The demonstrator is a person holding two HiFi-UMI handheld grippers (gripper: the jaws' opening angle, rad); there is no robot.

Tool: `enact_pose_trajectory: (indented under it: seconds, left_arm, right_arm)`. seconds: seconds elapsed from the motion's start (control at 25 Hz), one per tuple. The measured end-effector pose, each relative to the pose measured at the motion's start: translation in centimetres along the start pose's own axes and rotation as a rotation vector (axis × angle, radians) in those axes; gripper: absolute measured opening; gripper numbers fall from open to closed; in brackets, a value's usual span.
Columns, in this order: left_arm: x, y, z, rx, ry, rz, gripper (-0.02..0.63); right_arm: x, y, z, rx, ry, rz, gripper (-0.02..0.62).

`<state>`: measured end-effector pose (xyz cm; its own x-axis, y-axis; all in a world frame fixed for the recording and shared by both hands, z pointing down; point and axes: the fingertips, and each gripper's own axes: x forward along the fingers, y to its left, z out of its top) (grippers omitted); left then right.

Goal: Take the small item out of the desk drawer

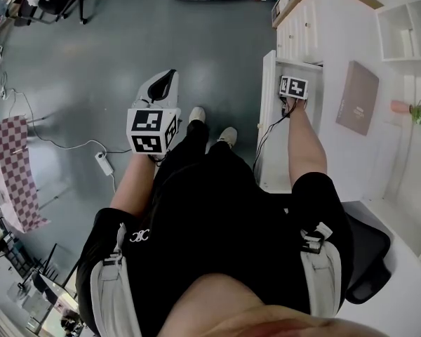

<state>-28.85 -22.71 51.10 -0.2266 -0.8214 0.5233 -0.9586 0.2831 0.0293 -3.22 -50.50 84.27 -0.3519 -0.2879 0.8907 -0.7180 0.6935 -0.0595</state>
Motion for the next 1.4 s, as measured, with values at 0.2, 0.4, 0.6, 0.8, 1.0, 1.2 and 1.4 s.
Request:
enact_pose_trajectory:
  seconds: [0.2, 0.4, 0.6, 0.8, 1.0, 1.2, 1.4]
  left_arm:
    - [-0.4, -0.1, 1.5, 0.004, -0.04, -0.021, 0.014]
    - [0.0, -1.2, 3.4, 0.02, -0.084, -0.084, 0.014]
    - [0.7, -3.1, 5.4, 0.04, -0.12, -0.166, 0.014]
    - [1.6, -6.1, 8.0, 0.073, -0.165, -0.26, 0.014]
    - [2.4, -9.6, 9.9, 0.111, -0.194, -0.356, 0.014]
    - [2.7, -12.9, 12.2, 0.136, -0.245, -0.438, 0.014]
    - [2.3, -16.2, 14.1, 0.169, -0.285, -0.509, 0.014]
  right_arm:
    - [-3.5, 0.2, 1.7, 0.016, -0.096, -0.011, 0.133]
    - [-8.5, 0.9, 2.8, 0.066, -0.215, -0.005, 0.127]
    - [-14.9, 1.9, 5.0, 0.063, -0.347, -0.022, 0.12]
    - [-22.2, 1.8, 7.8, 0.107, -0.54, -0.084, 0.12]
    - [-31.1, 2.3, 10.3, 0.076, -0.739, -0.167, 0.118]
    - [-39.7, 3.1, 11.2, 0.048, -0.895, -0.275, 0.114]
    - [-45.5, 3.7, 9.7, 0.112, -1.029, -0.297, 0.114]
